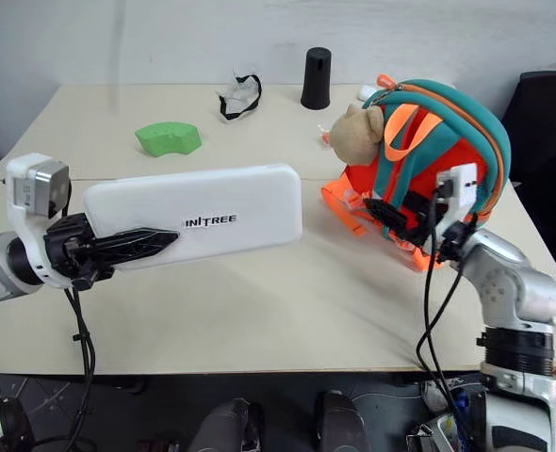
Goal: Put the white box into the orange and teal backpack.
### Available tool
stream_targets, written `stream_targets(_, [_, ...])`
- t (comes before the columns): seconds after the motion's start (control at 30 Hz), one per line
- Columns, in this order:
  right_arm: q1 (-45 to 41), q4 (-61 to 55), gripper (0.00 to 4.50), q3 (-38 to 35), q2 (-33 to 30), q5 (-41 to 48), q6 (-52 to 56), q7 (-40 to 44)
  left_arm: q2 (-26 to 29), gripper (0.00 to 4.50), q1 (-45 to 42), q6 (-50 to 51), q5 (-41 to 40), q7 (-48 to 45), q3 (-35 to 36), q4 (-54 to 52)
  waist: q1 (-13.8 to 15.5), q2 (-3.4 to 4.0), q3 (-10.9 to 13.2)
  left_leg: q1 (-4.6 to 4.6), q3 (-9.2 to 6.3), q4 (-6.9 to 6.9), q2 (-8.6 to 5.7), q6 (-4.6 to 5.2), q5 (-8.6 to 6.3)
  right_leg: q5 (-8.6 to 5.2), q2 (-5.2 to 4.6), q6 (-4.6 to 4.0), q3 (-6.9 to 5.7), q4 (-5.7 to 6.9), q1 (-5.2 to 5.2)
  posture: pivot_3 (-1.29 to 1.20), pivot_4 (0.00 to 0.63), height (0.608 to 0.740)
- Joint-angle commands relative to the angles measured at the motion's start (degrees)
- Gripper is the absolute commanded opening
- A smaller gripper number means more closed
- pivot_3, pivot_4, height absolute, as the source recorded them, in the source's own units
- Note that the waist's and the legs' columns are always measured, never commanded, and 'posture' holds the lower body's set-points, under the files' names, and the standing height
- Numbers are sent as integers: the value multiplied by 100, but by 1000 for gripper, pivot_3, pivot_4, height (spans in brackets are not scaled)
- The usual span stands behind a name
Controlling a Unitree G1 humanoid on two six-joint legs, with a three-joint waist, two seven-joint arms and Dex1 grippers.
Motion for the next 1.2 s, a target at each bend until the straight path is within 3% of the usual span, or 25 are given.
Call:
stream_targets(0.03, [-538,572,4110,109,249,-206,-506,44,149,1321,-58,-244,-172,62,16,22,-22,0,0,0,1,-2,-1,0,0,0,0,0,0,1,-1,0,150,740])
stream_targets(0.1, [-687,788,3583,133,338,-276,-680,115,187,1321,-74,-285,-193,101,-8,70,-57,1,1,-1,5,-2,-4,0,0,0,1,0,2,1,-2,0,150,740])
stream_targets(0.27, [-357,351,1774,343,249,-474,-1117,579,170,1321,-63,-402,-270,319,103,358,-73,1,1,-5,-1,-8,-2,0,0,1,0,1,-1,3,-1,0,150,740])
stream_targets(0.43, [-32,-270,70,163,138,-39,-820,803,133,1321,-70,-503,-387,577,177,530,-87,1,1,-5,0,-16,-1,0,0,2,-1,3,-1,3,-1,0,150,740])
stream_targets(0.67, [654,-1729,29,-289,-681,1508,424,1626,409,1321,-375,-741,-117,402,-22,1112,-52,3,2,-4,-1,-33,-2,0,1,1,-1,3,-4,-6,-2,0,150,740])
stream_targets(0.87, [1692,-3065,29,-861,-1802,3014,1489,2306,568,1321,-961,-1069,313,-64,-542,1727,62,2,2,1,1,-56,-4,0,0,1,1,3,-5,-20,-2,0,150,740])
stream_targets(1.2, [2267,-3770,29,-1297,-2350,4427,1828,2153,368,1321,-1463,-1436,834,-909,-1558,1582,71,-10,9,3,8,-60,-8,4,3,4,0,7,-1,-24,-2,0,150,740])
